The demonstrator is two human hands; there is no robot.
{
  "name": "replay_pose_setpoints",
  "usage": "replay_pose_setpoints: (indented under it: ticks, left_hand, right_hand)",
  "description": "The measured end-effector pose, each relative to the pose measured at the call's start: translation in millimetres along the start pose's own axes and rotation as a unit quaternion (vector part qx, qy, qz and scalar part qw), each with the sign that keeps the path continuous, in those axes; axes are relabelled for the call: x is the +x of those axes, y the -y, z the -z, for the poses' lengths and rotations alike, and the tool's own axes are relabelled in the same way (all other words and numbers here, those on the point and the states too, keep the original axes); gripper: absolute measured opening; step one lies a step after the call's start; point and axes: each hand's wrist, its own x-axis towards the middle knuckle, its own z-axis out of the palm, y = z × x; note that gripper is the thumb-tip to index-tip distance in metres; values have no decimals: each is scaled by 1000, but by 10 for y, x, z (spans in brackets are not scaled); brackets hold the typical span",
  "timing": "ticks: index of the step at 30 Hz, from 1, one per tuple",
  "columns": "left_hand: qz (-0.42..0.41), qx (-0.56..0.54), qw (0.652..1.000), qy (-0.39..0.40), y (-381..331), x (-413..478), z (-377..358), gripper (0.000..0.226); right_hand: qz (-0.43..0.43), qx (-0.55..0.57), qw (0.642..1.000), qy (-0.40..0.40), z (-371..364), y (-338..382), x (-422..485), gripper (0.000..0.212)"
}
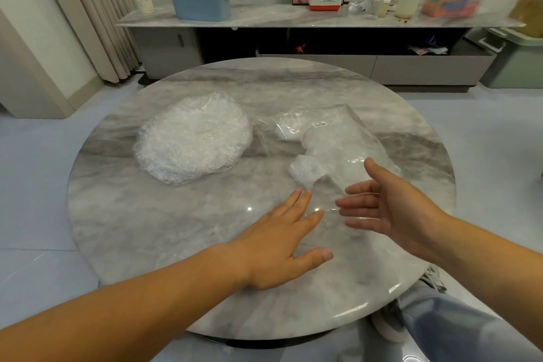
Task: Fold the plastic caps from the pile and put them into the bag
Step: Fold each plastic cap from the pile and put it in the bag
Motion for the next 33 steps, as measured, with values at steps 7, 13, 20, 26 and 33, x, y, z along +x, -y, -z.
replay_pose_setpoints:
  ticks: [7, 13, 20, 26, 33]
  left_hand:
    - [97, -58, 977, -178, 326, -187, 277, 49]
    - [262, 103, 940, -192, 1009, -312, 510, 59]
    - [282, 123, 930, -202, 1233, -245, 606, 55]
    - [279, 127, 933, -189, 1285, -260, 669, 49]
    - [303, 151, 919, -203, 1281, -255, 665, 47]
  right_hand:
    - [173, -162, 971, 41, -436, 242, -270, 53]
    - [358, -505, 774, 130, -928, -46, -129, 59]
    - [354, -690, 617, 136, -1155, -289, 233, 83]
    - [331, -705, 614, 132, -1106, -293, 412, 77]
    - [328, -692, 630, 129, -1031, -317, 501, 75]
